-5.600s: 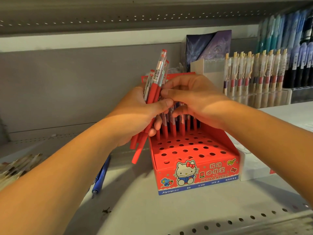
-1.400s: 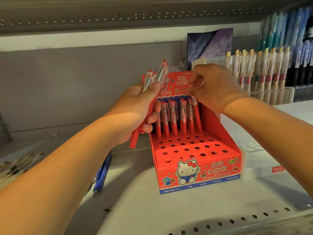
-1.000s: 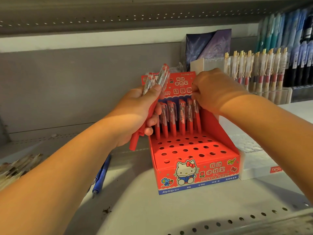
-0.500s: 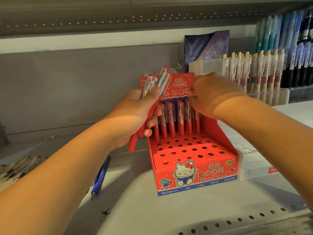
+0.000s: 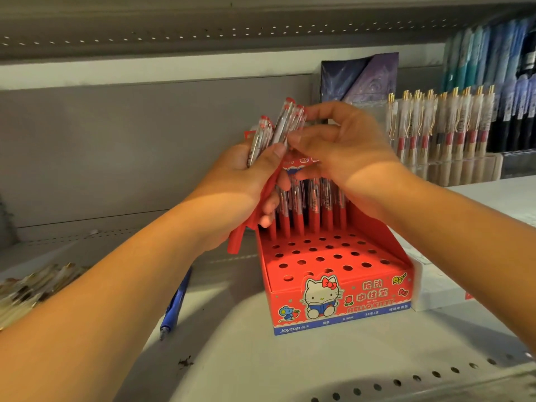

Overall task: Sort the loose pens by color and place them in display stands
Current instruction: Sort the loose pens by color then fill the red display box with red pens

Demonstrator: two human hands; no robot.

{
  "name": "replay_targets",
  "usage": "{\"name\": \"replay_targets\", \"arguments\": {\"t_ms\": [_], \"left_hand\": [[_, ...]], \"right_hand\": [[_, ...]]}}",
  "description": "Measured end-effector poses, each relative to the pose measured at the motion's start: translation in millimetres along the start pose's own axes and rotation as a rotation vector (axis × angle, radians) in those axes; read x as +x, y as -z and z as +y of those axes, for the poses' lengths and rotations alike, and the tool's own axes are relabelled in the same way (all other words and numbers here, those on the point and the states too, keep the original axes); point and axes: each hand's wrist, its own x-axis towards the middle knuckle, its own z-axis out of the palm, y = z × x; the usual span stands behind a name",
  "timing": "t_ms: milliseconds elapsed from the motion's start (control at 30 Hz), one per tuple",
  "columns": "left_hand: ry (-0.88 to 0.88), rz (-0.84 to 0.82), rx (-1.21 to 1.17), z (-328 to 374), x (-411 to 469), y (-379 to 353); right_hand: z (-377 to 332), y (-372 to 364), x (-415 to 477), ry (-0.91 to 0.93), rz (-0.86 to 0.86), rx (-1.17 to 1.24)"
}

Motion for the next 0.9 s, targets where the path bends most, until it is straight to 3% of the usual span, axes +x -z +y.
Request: {"name": "replay_targets", "arguments": {"t_ms": [167, 400, 633, 900], "left_hand": [[0.023, 0.044, 0.007, 1, 1, 2], [0.095, 0.302, 0.242, -2, 10, 8], [0.036, 0.398, 0.361, -5, 14, 18], [0.031, 0.345, 0.304, -4, 13, 17]], "right_hand": [[1, 0, 5, -0.029, 0.101, 0.140], [0, 13, 11, 0.020, 0.235, 0.201], [14, 7, 10, 0.011, 0.043, -0.183], [30, 1, 6, -0.013, -0.106, -0.259]]}}
